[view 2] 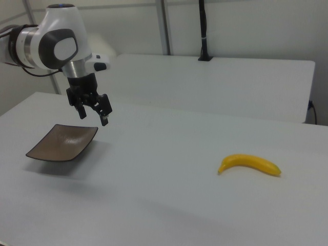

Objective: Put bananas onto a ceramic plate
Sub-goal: 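Move the open gripper over to the yellow banana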

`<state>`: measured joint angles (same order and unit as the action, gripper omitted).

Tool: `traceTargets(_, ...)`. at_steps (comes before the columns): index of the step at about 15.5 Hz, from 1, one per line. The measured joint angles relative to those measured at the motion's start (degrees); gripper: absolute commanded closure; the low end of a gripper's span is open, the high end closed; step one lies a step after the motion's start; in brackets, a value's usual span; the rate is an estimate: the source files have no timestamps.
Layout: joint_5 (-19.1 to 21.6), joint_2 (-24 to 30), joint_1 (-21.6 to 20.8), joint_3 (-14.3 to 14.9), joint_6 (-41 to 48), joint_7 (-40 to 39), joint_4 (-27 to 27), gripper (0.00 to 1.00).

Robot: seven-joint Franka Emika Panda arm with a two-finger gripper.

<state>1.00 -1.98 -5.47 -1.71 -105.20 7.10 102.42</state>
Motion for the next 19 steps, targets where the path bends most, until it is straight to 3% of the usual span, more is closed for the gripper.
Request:
traceTargets(8, -0.09, -0.25, 0.81, 0.12, -0.07, 2.54, 0.00, 0.00)
traceTargets(14, -0.11, -4.56, 6.08, 1.14, -10.99, 8.34, -0.10, 0.00)
traceTargets(19, -0.09, -9.20, 7.82, 5.67, -20.94, 18.94, -1.27, 0.00)
